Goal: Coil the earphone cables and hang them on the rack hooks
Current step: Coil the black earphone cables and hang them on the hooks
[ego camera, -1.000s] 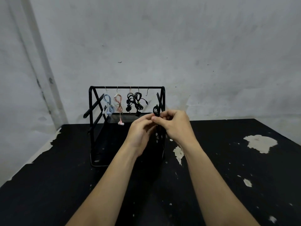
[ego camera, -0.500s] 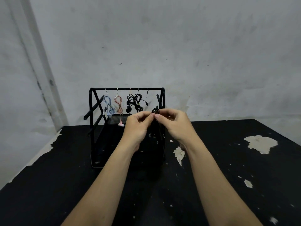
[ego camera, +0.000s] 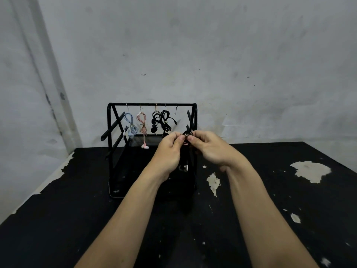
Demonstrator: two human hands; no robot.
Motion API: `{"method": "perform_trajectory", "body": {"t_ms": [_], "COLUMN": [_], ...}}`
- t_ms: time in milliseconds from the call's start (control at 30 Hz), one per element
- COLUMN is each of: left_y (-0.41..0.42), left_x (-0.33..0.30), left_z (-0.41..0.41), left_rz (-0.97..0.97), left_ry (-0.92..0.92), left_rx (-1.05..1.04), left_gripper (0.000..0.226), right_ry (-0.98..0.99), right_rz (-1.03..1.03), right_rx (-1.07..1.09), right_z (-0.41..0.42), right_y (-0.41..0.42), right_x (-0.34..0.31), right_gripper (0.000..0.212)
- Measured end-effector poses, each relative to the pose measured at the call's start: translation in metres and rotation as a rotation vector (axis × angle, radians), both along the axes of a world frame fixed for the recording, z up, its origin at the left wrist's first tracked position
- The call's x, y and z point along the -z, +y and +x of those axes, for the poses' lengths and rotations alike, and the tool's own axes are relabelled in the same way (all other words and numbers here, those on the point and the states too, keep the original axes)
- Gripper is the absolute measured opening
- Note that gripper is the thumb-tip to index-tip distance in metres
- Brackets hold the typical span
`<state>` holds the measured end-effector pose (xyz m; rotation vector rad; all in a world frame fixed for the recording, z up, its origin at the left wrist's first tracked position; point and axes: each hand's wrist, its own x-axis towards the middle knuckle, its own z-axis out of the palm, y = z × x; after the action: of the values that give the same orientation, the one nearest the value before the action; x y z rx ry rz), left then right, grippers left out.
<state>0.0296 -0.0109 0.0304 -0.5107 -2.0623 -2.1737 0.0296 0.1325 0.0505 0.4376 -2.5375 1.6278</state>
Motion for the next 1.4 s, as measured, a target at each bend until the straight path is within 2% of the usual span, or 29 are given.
{"method": "perform_trajectory", "body": {"t_ms": [133,233,367,467,667,833,967,1100,1167,1267,1400], "left_y": [0.002,0.001,-0.002,-0.01,-0.012,-0.011,-0.011,-0.019,-0.022,-0.025,-0.024], "left_x": [0.003,0.001,-0.001,0.004,0.001,-0.005,-0.013,-0.015,-0.018,-0.021,-0.024], "left_z": [0.003,0.006,0.004,0.0,-0.004,0.001,0.001,0.0,0.002,0.003,0.001], "left_rz": [0.133,0.259,0.148,0.054,0.136,0.201,0.217,0.216,0.199,0.164,0.152], "left_ry": [-0.085,-0.17,-0.129,-0.056,-0.072,-0.119,-0.21,-0.276,-0.284,-0.337,-0.421], "left_rx": [0.085,0.174,0.187,0.173,0.023,0.053,0.113,0.232,0.276,0.296,0.271], "left_gripper": [0.028,0.031,0.026,0.018,0.01,0.011,0.017,0.027,0.023,0.019,0.025], "right_ry": [-0.034,-0.019,0.039,-0.002,0.07,0.174,0.108,-0.01,-0.041,-0.067,-0.083], "right_rz": [0.032,-0.002,-0.077,-0.187,-0.339,-0.234,-0.199,-0.356,-0.405,-0.379,-0.329], "right_rx": [-0.08,-0.071,0.014,0.007,0.097,0.174,0.081,-0.115,-0.202,-0.271,-0.304], "right_z": [-0.001,0.005,0.009,0.01,0.01,0.008,0.006,0.009,0.01,0.01,0.012], "right_y": [0.004,0.003,-0.002,-0.005,-0.013,-0.016,-0.019,-0.015,-0.01,-0.005,-0.003], "right_x": [-0.001,-0.005,-0.001,0.003,0.009,0.005,0.008,0.008,0.007,0.005,0.004], "right_gripper": [0.063,0.054,0.023,0.023,0.014,0.014,0.027,0.027,0.025,0.025,0.027]}}
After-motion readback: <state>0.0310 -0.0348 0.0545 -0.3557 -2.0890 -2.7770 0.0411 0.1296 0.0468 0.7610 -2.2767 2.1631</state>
